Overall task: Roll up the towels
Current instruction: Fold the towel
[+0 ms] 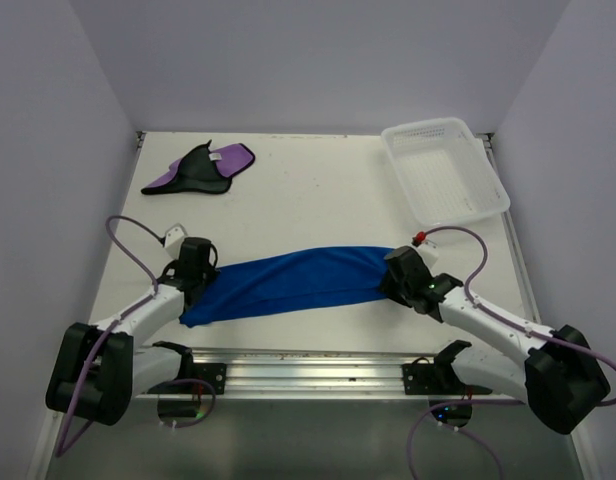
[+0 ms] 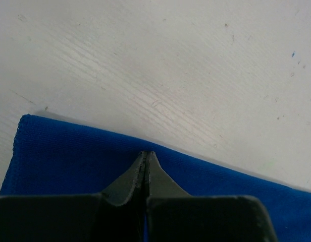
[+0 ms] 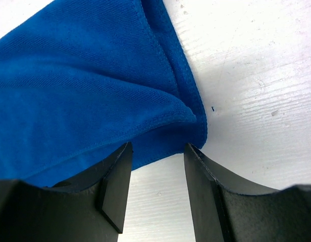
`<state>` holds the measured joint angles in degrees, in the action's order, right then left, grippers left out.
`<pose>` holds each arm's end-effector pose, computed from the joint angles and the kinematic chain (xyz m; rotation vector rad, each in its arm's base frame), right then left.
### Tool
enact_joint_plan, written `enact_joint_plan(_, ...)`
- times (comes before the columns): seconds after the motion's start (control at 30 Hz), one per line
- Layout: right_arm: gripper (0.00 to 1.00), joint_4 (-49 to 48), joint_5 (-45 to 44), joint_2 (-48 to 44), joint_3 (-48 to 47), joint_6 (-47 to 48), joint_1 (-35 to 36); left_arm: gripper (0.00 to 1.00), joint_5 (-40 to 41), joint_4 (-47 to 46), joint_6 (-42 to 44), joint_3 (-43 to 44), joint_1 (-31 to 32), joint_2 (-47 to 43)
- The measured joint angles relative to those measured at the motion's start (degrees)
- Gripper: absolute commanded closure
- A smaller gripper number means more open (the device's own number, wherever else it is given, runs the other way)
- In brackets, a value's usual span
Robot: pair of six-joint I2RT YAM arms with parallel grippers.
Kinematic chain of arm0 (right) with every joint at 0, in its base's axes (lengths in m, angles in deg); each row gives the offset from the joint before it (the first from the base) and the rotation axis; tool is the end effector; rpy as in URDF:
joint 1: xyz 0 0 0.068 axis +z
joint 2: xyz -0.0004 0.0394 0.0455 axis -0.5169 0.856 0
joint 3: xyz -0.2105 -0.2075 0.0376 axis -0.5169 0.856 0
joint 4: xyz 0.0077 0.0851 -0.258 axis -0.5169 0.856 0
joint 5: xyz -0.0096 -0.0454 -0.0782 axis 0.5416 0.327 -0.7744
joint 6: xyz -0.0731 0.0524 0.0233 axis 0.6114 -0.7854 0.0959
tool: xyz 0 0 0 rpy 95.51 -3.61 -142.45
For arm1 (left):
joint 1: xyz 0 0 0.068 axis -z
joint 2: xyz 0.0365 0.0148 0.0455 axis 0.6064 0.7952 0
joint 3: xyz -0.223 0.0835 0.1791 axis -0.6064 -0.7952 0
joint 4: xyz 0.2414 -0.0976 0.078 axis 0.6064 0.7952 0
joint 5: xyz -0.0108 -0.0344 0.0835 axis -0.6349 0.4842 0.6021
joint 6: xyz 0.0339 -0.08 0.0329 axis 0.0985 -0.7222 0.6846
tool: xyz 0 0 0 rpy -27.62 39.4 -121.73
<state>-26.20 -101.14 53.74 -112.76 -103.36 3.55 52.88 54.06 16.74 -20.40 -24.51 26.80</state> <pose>0.1921 0.0984 0.1523 0.5869 2.4029 0.2404 0.2274 -0.0198 0.1317 -0.8492 2.1764 -0.0517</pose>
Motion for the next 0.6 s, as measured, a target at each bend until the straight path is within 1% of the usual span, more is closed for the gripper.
enact_joint_plan(0.4,0.52,-3.9,0.3,4.0,-1.5,-0.6,-0.9,1.00,0.0,0.0,-1.9,0.3,0.0,2.6)
enact_joint_plan(0.6,0.56,-4.9,0.3,6.8,-1.9,-0.8,-1.1,1.00,0.0,-0.3,-2.0,0.5,0.0,2.9)
